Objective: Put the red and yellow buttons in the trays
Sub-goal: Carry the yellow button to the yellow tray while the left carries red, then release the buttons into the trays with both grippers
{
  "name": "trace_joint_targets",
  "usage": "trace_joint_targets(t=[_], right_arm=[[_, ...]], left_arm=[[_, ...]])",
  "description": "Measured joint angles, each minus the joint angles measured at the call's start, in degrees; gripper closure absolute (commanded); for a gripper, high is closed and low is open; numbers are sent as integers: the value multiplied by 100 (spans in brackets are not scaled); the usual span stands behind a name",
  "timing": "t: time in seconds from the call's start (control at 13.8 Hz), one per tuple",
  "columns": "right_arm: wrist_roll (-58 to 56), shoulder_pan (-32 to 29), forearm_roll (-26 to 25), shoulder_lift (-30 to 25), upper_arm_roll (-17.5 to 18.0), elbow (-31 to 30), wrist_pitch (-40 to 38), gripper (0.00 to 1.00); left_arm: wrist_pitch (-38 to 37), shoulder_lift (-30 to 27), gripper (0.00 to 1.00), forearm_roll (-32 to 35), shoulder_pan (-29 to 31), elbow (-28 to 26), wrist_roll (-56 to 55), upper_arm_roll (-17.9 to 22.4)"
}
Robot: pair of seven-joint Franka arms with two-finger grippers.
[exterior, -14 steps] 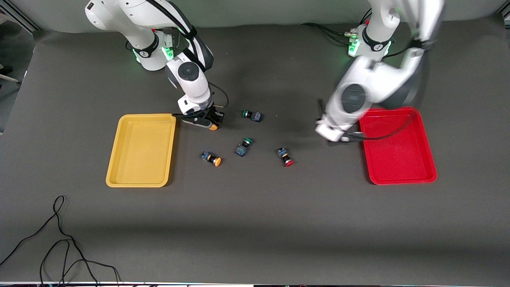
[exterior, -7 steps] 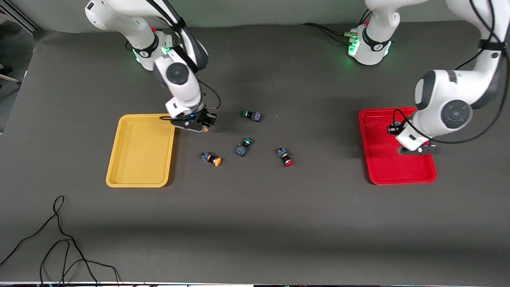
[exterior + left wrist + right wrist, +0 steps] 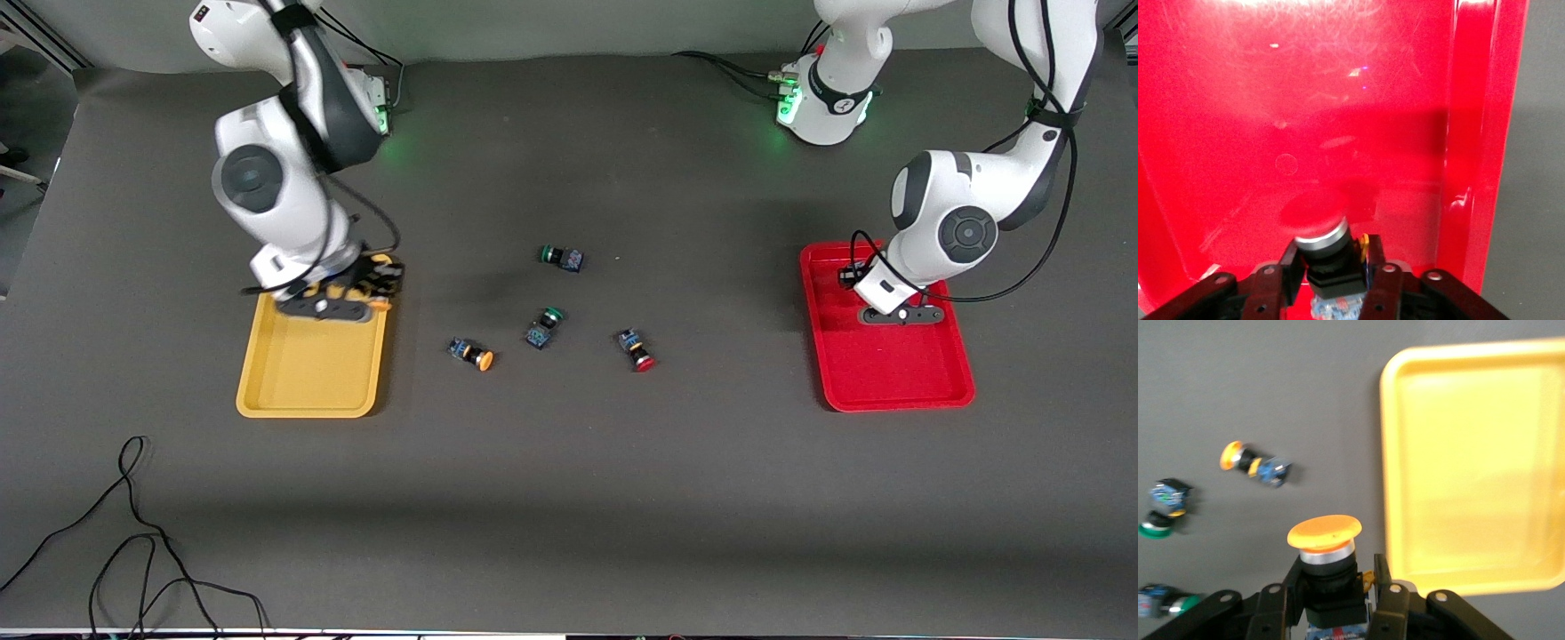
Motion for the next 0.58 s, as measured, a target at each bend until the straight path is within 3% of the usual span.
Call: trace_joint_targets(t=[0.22, 0.36, 0.58], right_arm=[[-1494, -30, -1, 116, -1054, 2, 44, 98], [-2276, -67, 5, 216, -1657, -55, 215, 98], [-2890, -322, 236, 430, -1899, -648, 1181, 98]], left_arm=[[-82, 13, 0, 1, 7, 27, -10, -1], [-591, -14, 0, -4, 4, 293, -18, -35], [-1657, -67, 0, -83, -162, 1116, -136, -110]])
